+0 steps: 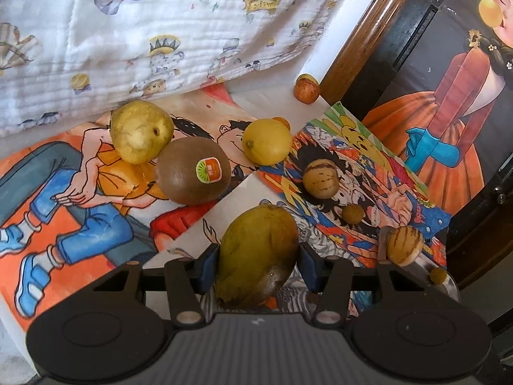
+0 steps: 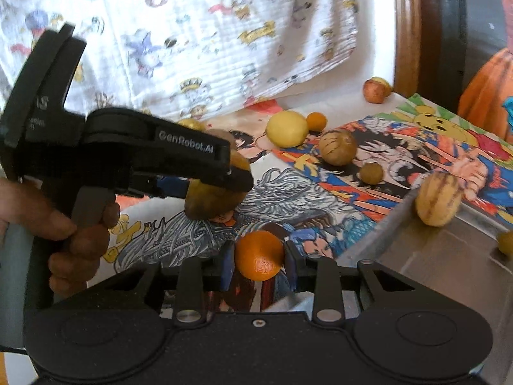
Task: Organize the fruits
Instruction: 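Grasp the green mango with left tool while right tool grasps the orange, then carry the mango with left tool while right tool carries the orange over the tray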
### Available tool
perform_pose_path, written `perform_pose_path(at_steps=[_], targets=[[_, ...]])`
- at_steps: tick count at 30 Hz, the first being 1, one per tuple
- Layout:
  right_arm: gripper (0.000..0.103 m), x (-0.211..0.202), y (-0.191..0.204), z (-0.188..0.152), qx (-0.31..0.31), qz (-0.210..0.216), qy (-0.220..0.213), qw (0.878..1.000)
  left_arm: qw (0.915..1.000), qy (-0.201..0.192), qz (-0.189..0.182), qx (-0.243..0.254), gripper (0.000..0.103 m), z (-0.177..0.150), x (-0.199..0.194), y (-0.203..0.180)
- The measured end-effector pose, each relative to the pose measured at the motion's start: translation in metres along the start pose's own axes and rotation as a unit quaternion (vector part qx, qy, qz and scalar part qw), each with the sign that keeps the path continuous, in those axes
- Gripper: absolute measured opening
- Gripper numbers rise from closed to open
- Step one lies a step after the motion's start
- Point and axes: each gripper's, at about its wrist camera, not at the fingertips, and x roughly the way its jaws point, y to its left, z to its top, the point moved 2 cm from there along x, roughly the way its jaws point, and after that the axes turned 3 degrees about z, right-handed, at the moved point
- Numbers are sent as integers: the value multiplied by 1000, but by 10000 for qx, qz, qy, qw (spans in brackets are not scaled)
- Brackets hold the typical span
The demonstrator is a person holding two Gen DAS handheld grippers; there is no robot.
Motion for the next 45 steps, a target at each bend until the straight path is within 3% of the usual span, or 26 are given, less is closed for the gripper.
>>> perform_pose_path(at_steps=[8,23,34,45], targets=[[34,-43,-17,-1,166,-286,-422,9986,9999,-29,-118,107,56,-12,-13,-22],[34,-91,-123,-26,589,-1832,-723,9786,9950,105,-629,767,56,-27,-6,-108],[34,-77,-163,-32,620,-2026,-718,9747,9881,395,-870,1204,56,-41,28,-153],[34,-61,-184,-34,682,-1991,-639,9755,9849,486,-812,1453,56,-47,50,-165]])
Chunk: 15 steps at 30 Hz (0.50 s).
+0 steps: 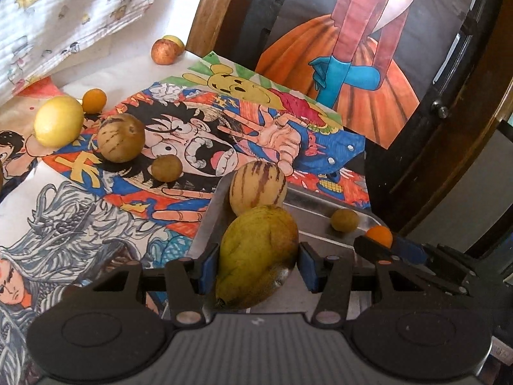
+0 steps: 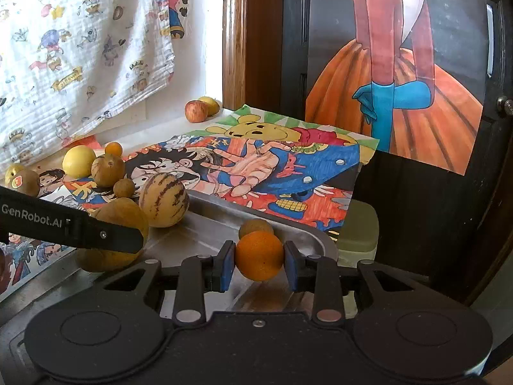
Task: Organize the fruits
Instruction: 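Carry the mango with left tool while right tool carries the orange over the tray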
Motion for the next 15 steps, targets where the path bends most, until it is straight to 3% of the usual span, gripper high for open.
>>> perform_pose_path(at_steps=[15], targets=[[35,5,-3,-4,110,39,71,9999,10000,37,39,57,56,-1,4,-1]])
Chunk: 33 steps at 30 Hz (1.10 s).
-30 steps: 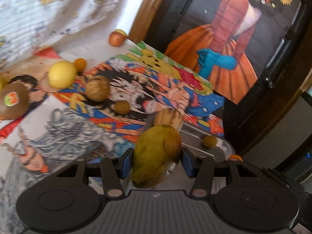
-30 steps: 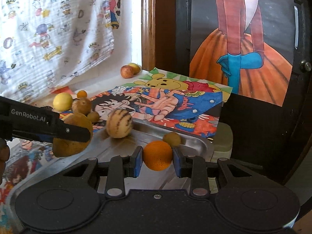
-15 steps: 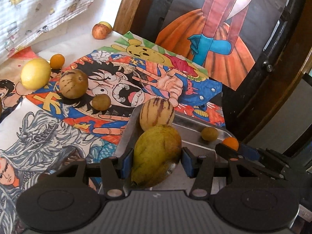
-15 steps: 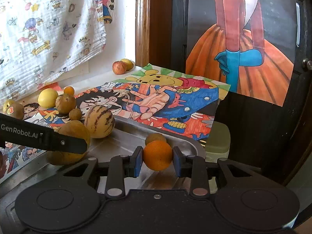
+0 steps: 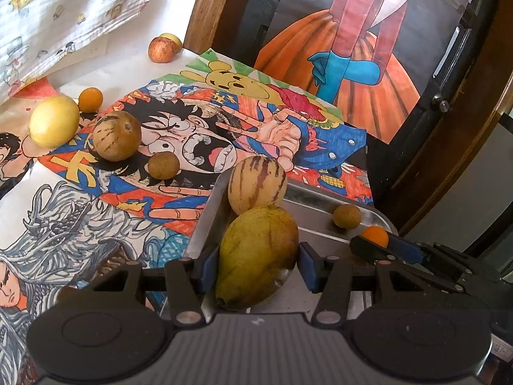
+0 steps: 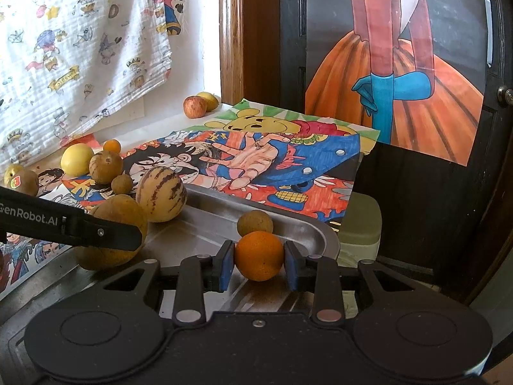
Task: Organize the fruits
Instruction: 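Carry the mango with left tool while right tool carries the orange over the tray, then open left tool to set the mango on the tray while right tool releases the orange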
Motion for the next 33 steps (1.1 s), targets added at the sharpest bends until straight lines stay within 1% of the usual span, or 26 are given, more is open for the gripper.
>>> perform_pose_path(at_steps=[1,5,9,16,20,21,24,25,27,29,30,32,33], targets=[[35,0,0,0,-1,-1,8,10000,10000,8,1,-4,57,0,0,0],[43,-1,0,-1,21,-31,10,10000,10000,49,-20,20,57,0,0,-1],[46,-8,0,-1,52,-42,-31,10000,10000,70,-13,-51,59,0,-3,2],[53,-29,3,4,86,-75,-166,9998,9999,-100,65,-125,65,1,-21,4],[62,-47,5,7,106,-81,-273,9995,9996,-217,120,-161,73,1,-35,5],[63,-51,6,8,110,-73,-293,9995,9995,-249,137,-165,75,1,-39,5],[71,-66,11,8,108,-39,-356,9993,9989,-359,240,-185,85,-1,-53,5],[75,-72,13,8,103,-24,-367,9993,9986,-405,276,-193,85,-2,-59,5],[80,-82,19,7,80,14,-377,9993,9981,-495,309,-211,93,-4,-70,6],[88,-92,24,7,57,41,-383,9992,9974,-591,350,-220,97,-7,-81,7],[90,-98,27,6,44,57,-392,9992,9970,-631,383,-218,99,-9,-86,8],[97,-108,33,4,46,71,-406,9991,9964,-696,430,-214,101,-12,-96,9],[98,-114,36,3,59,77,-406,9991,9962,-721,441,-214,102,-14,-101,10]])
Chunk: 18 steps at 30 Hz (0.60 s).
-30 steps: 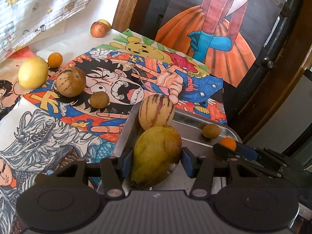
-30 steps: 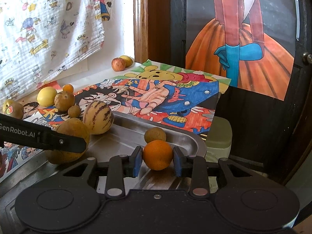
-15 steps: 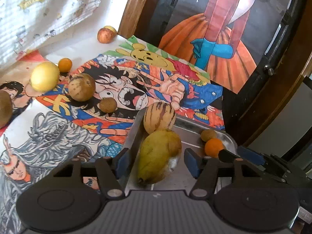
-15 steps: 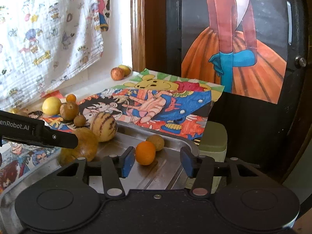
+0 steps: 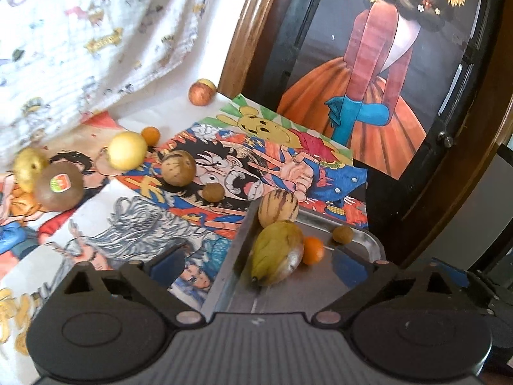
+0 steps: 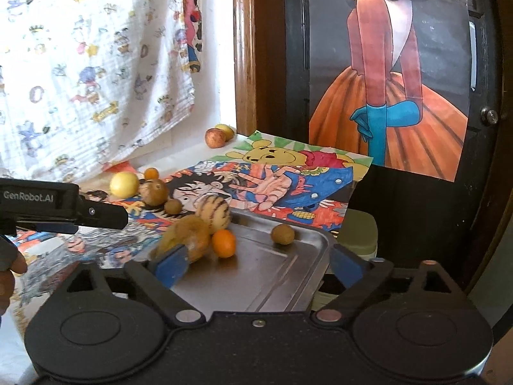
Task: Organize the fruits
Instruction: 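Open left tool to set the mango on the tray while right tool releases the orange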
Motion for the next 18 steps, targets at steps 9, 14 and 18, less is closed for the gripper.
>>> perform_pose_path(at_steps=[9,14,18], targets=[[102,-38,30,-15,-62,122,192,9997,9997,-59,257,2,102,-21,-36,19],[102,-53,40,-25,-52,146,360,9992,9993,70,361,94,102,-39,-48,30],[102,-58,46,-36,94,270,618,9977,9983,207,496,236,102,-51,-55,37]])
